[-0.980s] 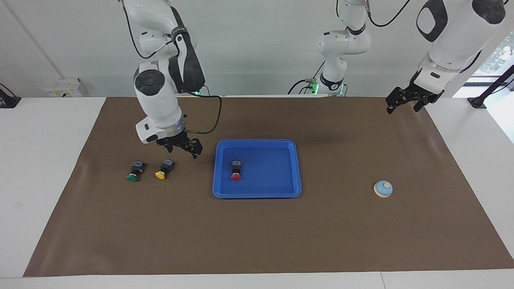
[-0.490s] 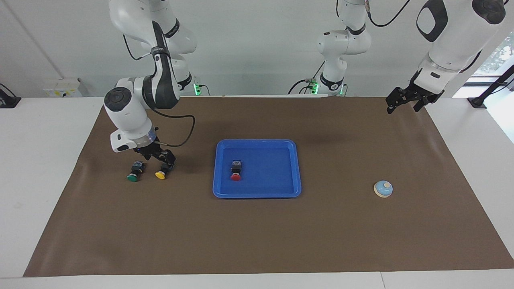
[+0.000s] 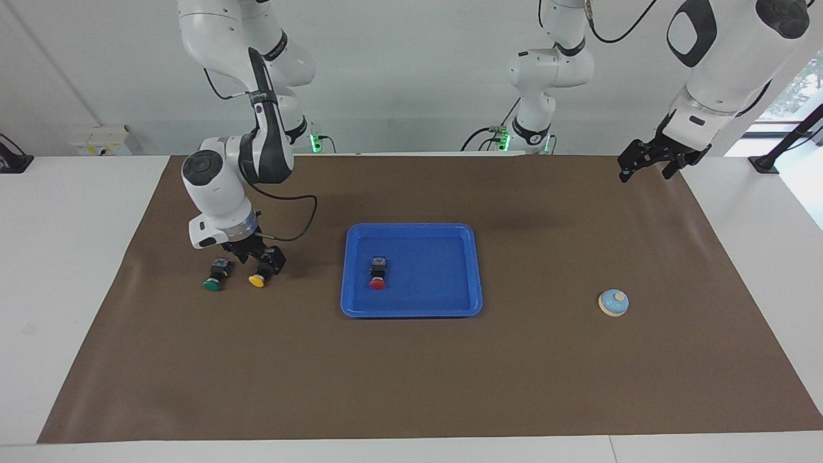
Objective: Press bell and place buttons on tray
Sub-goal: 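Move the right gripper to the yellow-capped button and grasp it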
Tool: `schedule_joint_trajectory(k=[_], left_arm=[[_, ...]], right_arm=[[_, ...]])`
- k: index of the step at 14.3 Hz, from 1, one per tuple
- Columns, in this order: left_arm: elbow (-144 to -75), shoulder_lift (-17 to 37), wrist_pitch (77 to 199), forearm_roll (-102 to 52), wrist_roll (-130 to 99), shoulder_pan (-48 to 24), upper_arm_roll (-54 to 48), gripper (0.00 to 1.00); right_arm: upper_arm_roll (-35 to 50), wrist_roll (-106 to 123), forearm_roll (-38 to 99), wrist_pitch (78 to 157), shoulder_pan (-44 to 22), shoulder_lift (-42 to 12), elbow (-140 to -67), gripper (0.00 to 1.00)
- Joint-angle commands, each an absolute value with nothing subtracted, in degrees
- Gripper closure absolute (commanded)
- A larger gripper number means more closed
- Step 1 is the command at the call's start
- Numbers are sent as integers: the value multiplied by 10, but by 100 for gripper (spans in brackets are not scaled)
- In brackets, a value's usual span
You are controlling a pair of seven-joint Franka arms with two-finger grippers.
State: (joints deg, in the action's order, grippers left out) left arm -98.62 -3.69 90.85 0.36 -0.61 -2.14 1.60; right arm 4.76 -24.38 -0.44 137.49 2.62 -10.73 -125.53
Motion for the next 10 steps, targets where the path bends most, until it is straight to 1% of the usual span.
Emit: schedule_joint_trajectory(k=[1, 2, 3, 4, 5, 7, 8, 9, 10], left_arm=[[-983, -39, 912, -4, 3, -22, 20, 0], [-983, -39, 912, -4, 3, -22, 20, 0], [-983, -39, 912, -4, 3, -22, 20, 0], [-983, -39, 912, -4, 3, -22, 20, 0], [-983, -39, 912, -4, 3, -22, 20, 0], [-983, -39, 912, -4, 3, -22, 20, 0], [-983, -39, 912, -4, 3, -22, 20, 0], [-983, -39, 912, -4, 3, -22, 20, 0], [-983, -39, 912, -4, 3, -22, 20, 0]], right_arm=[[53, -238, -8, 1425, 27, -112, -1287, 0], [52, -236, -8, 1430, 28, -114, -1289, 0], [52, -236, -8, 1428, 28, -114, -1289, 3], [52, -236, -8, 1426, 28, -114, -1289, 13], [53, -236, -8, 1425, 28, -114, -1289, 30], [52, -233, -8, 1412, 28, -113, -1284, 72], [53, -234, -8, 1402, 28, -113, -1281, 86], [53, -233, -8, 1400, 28, -112, -1281, 100], [53, -233, -8, 1398, 27, -111, -1281, 100]])
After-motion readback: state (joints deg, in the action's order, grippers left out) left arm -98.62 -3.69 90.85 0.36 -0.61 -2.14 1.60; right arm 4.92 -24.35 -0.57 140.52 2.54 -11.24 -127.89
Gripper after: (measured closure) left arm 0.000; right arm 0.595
